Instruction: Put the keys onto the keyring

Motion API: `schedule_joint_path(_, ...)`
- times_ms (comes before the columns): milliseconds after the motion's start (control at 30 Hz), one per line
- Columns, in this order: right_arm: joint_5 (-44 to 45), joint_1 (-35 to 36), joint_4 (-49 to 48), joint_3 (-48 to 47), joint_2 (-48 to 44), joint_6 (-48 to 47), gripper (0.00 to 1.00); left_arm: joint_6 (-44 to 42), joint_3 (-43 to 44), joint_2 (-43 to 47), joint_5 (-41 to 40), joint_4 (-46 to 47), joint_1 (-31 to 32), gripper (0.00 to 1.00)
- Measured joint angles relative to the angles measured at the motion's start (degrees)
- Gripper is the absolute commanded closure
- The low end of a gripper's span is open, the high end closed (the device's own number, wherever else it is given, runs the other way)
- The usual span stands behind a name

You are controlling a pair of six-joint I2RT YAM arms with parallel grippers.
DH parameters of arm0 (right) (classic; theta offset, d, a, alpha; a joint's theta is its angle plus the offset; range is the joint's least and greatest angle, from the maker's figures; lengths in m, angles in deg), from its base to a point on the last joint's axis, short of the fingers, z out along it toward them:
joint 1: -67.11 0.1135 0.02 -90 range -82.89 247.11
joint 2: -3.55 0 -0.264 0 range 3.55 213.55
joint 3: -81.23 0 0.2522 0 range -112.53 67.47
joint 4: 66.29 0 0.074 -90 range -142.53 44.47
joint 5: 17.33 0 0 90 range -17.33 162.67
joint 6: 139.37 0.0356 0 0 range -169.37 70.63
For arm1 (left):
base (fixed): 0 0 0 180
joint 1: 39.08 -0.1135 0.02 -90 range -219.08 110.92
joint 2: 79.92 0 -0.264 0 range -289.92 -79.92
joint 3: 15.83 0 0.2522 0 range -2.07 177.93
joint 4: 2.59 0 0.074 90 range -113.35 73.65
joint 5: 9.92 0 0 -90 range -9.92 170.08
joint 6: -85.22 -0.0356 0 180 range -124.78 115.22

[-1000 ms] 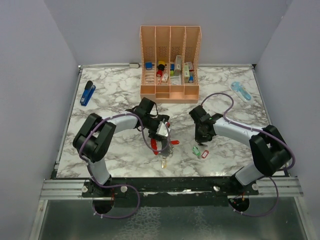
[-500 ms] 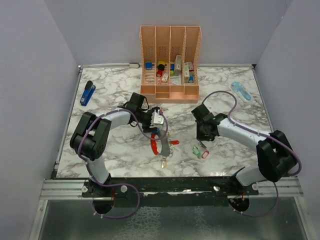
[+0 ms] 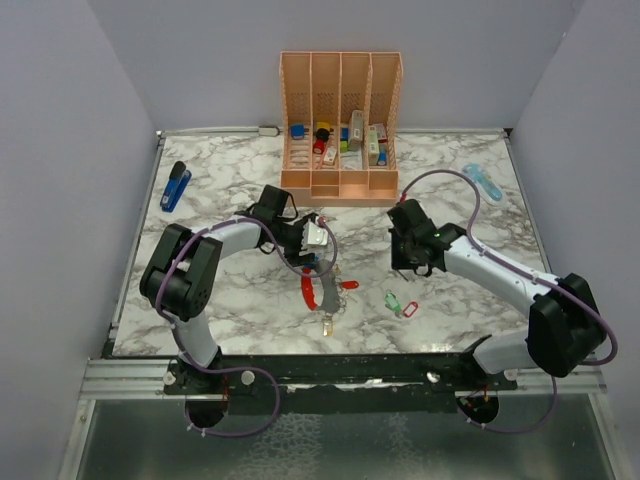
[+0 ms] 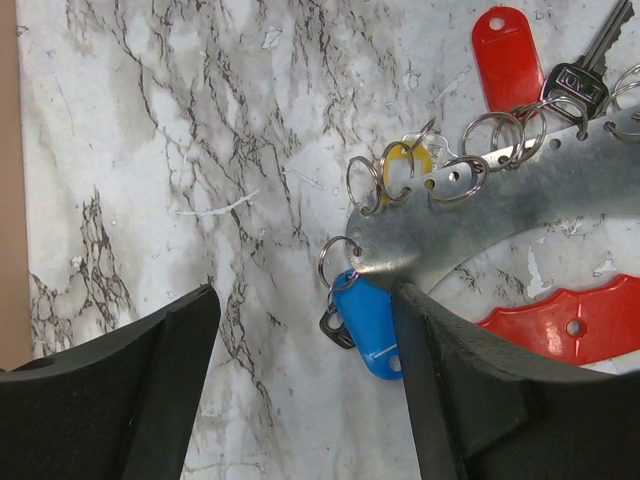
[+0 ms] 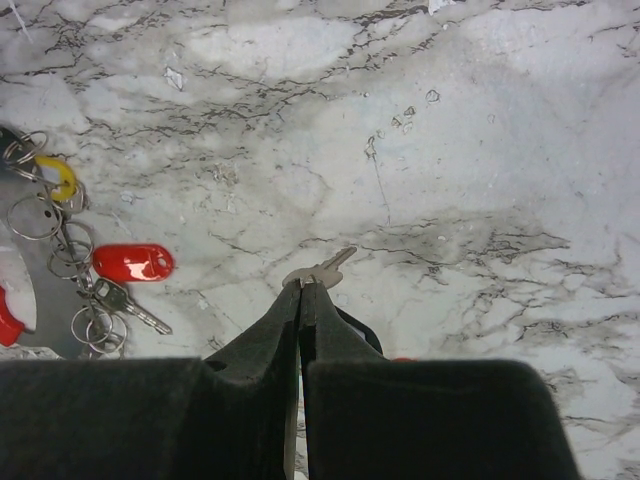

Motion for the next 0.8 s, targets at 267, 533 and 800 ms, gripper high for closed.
schedule_joint_path(267, -0.5, 0.0, -0.5, 3.6, -2.1, -0.7, 0.99, -3.6, 2.9, 0.0, 0.5, -8.3, 1.1, 0.3)
schedule_joint_path(533, -1.4, 0.0, -1.0, 6.4, -6.9, -0.7, 0.99, -10.0, 4.3, 1.3, 1.6, -21.0, 7.1, 0.35)
schedule_joint_path(800, -2.6, 0.0, -1.7, 9.1, -8.5, -0.7, 0.99, -9.3, 4.7, 3.3, 1.6, -27.3, 13.2, 0.47)
